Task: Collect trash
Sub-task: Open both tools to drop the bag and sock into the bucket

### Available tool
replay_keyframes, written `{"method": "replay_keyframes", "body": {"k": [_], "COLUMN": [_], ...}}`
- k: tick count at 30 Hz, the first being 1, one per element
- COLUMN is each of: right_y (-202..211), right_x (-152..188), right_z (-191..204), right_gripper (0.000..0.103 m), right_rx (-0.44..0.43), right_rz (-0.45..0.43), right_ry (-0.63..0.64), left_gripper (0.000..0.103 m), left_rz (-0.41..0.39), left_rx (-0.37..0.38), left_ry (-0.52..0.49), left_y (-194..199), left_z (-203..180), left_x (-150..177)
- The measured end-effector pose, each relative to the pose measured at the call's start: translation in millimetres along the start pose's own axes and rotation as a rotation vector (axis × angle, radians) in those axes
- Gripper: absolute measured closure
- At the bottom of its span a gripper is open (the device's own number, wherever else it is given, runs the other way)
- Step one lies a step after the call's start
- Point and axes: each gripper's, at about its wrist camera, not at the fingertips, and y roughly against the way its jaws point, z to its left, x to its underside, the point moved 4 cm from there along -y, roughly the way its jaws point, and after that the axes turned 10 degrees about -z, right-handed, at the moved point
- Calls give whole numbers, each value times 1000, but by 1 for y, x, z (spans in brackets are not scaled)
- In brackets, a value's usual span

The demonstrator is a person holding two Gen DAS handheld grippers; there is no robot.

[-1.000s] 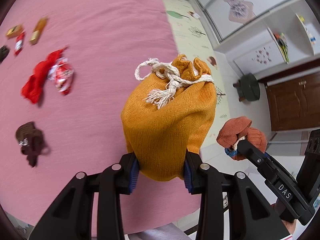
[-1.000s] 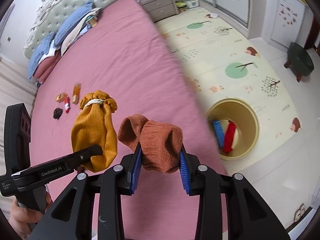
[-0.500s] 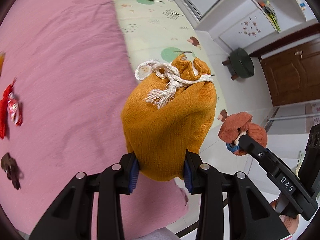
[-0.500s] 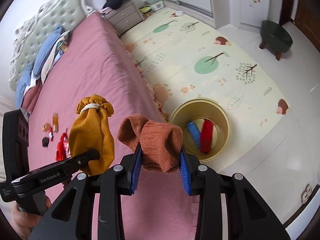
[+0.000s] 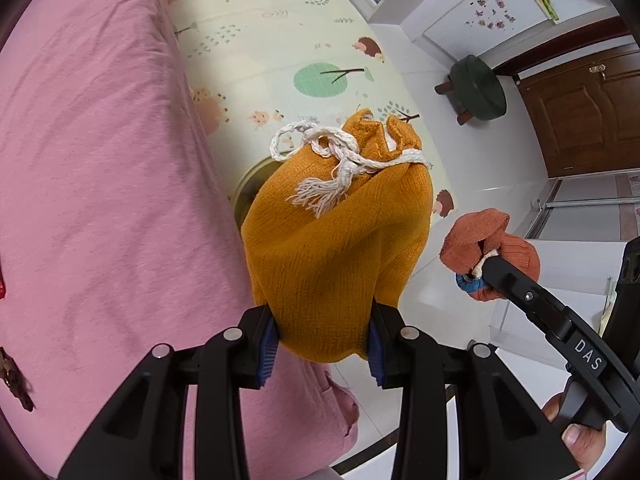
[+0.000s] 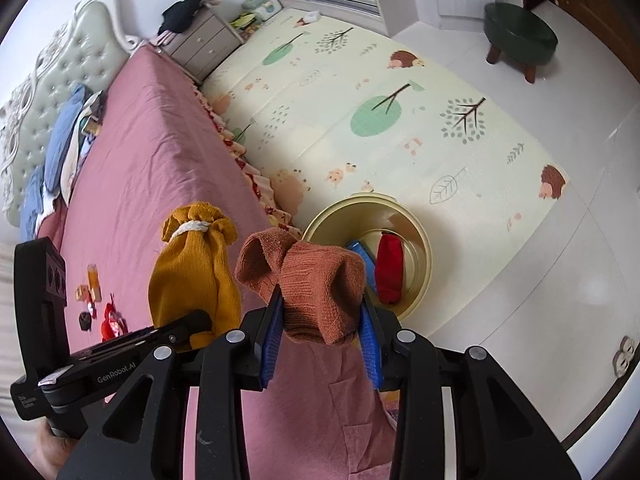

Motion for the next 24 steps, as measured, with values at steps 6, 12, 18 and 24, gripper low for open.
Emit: {"method": "replay_keyframes", "body": {"k": [6, 12, 18, 24], "right_y": [0, -1, -2, 5], "right_x": [-11, -17, -17, -13], "right_z": [-19, -26, -19, 10], "right_gripper": [44, 44, 44, 44], "right_rx": [-2, 6, -1, -26], "right_rz": [-26, -24, -15, -19], "right_ry": [-72, -92, -81, -33], "left_gripper": [40, 20, 16, 16], "left_rz": [-8, -9, -16, -41], "left_rx": [3, -30, -38, -32], "left_ry": [-26, -63, -54, -32], "left_y": [-9, -9, 1, 20], "left_z": [-14, -16, -7, 12], "left_x": [-13, -20, -17, -9]}}
